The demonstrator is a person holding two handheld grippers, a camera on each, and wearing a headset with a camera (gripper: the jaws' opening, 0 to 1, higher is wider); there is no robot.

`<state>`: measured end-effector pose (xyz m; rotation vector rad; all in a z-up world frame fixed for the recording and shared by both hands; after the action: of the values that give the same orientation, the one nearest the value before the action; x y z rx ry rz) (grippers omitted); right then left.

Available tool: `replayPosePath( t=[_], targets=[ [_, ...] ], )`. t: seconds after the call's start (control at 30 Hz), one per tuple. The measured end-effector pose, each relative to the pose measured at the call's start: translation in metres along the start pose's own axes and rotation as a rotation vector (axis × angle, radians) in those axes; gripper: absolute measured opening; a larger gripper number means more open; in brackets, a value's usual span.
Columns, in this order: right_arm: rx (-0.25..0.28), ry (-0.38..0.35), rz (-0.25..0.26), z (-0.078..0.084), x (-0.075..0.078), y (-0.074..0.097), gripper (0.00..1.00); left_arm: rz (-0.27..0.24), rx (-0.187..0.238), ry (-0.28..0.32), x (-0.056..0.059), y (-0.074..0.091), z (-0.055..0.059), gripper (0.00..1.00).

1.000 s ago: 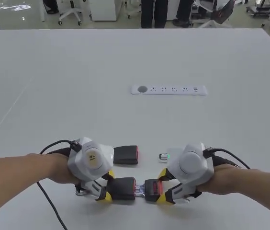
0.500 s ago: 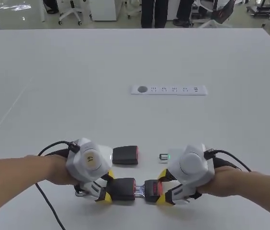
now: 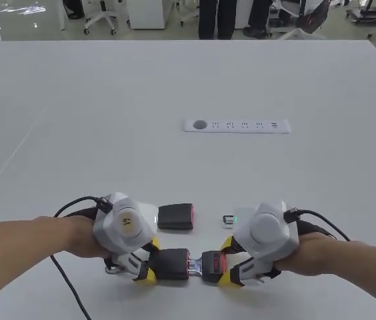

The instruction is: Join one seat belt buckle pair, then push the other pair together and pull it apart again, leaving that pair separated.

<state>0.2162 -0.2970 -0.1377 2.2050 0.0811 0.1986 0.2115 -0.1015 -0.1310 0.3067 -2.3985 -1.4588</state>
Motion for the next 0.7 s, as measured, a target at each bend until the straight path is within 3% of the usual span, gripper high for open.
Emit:
replayPosePath(
  t=[0.7],
  targets=[
    [-0.022, -0.004, -0.005, -0.0026, 0.0009, -0.0012, 0.30, 0.006, 0.005, -0.002, 0.0009, 0.0003, -0.0005, 0.31]
  ],
)
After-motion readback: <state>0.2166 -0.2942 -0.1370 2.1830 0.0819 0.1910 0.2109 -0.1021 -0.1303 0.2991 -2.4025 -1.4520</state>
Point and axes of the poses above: the centre of the closed fingertips' face, and the gripper's own axes: y roughly backward along the fingers, x roughly to its right, z roughly out of its underside, the point moved 9 cm from there along y, roughly backward along the fingers, and after that the axes turned 15 degrees about y, right-handed, at the moved point
